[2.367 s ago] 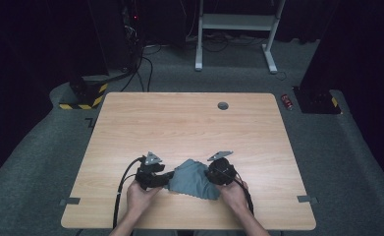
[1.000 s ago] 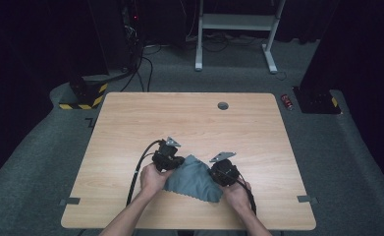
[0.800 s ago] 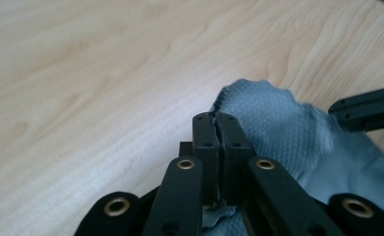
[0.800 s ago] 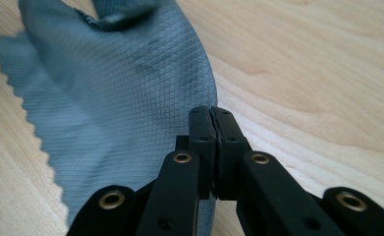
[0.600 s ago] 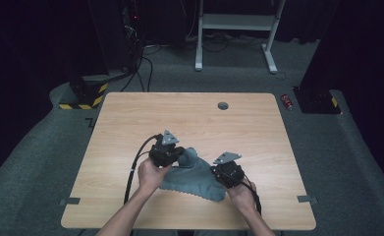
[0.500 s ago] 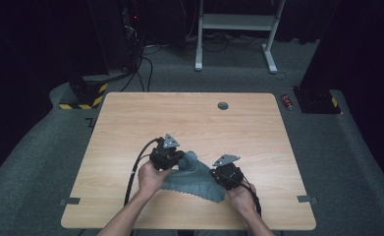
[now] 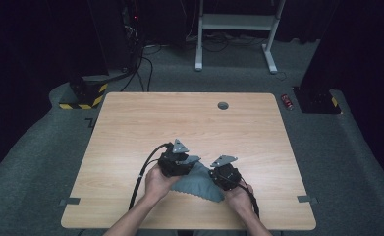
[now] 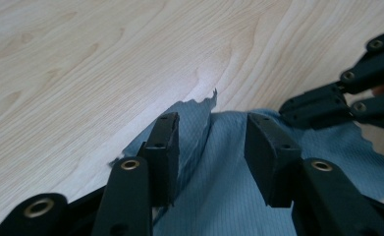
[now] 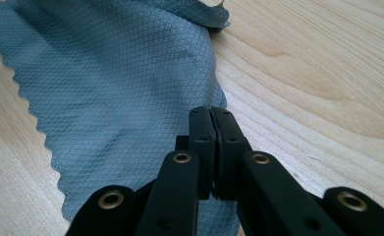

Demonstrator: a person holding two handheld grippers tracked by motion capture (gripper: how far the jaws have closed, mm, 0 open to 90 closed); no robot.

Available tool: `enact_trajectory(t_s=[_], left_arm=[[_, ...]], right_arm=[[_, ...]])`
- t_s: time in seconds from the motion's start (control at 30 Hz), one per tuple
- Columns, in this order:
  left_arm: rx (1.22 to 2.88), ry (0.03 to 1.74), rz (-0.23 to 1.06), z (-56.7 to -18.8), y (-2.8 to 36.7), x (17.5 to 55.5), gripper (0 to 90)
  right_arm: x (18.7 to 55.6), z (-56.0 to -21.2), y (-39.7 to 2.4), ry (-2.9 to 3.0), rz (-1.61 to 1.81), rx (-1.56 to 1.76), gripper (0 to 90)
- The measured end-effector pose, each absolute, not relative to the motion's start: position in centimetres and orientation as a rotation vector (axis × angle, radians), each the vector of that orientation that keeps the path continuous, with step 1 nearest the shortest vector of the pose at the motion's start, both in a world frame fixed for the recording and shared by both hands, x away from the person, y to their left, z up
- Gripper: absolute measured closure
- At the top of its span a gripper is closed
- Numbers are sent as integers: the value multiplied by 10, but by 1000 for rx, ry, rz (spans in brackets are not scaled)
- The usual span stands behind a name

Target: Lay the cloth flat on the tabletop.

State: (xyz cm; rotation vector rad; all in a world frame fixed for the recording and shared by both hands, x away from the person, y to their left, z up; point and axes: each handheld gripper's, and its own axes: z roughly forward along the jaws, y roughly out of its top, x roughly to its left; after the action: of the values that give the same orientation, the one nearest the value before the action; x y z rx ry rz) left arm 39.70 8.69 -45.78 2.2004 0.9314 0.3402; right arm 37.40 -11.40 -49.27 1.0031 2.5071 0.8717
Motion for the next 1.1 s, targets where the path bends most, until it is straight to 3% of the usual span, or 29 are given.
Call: enact_trajectory(t_s=[0.17, 0.2, 0.33, 0.37, 0.67, 1.1], left_arm=[[2237, 962, 308, -467, 68, 413, 580], [2237, 962, 308, -467, 68, 413, 611], [2276, 980, 247, -476, 65, 422, 870], [2271, 980, 251, -475, 67, 422, 886], [2161, 954, 238, -444, 89, 419, 888], [2139, 983, 236, -444, 99, 422, 899]], right_arm=[[373, -493, -114, 2504, 881, 1015, 879], [373, -493, -114, 2504, 881, 1015, 879], [373, -492, -115, 2501, 891, 1015, 878], [373, -492, -115, 2498, 895, 1012, 878], [372, -477, -111, 2471, 954, 964, 879], [374, -487, -109, 2505, 912, 968, 879]])
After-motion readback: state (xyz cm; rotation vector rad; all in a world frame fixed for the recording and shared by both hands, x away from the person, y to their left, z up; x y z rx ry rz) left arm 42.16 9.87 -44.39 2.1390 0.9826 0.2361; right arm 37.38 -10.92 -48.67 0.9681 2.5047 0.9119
